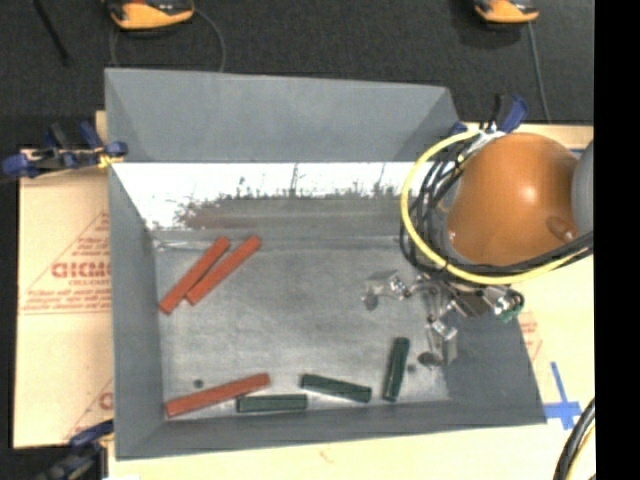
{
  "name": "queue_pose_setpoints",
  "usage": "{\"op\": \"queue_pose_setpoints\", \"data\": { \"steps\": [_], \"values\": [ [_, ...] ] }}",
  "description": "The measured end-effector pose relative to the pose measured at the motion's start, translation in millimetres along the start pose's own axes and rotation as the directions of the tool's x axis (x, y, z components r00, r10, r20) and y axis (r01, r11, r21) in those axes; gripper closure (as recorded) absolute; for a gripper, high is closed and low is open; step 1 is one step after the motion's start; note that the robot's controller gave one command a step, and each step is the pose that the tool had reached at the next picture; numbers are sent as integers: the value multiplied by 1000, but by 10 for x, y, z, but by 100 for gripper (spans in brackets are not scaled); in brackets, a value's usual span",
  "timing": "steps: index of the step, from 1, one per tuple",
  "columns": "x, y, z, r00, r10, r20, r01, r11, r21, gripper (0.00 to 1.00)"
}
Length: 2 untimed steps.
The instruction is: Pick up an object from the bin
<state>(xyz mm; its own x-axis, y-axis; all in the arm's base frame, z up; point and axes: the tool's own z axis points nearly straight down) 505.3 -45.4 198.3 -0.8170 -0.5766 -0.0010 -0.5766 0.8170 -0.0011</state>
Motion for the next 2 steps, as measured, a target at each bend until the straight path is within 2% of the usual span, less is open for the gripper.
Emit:
{"op": "queue_pose_setpoints", "data": {
  "steps": [1, 2],
  "values": [
    [359, -88, 1293, 985, -174, 7, 174, 985, 4, 0],
    [368, -82, 1278, 985, -174, 3, 174, 985, 2, 100]
  ]
}}
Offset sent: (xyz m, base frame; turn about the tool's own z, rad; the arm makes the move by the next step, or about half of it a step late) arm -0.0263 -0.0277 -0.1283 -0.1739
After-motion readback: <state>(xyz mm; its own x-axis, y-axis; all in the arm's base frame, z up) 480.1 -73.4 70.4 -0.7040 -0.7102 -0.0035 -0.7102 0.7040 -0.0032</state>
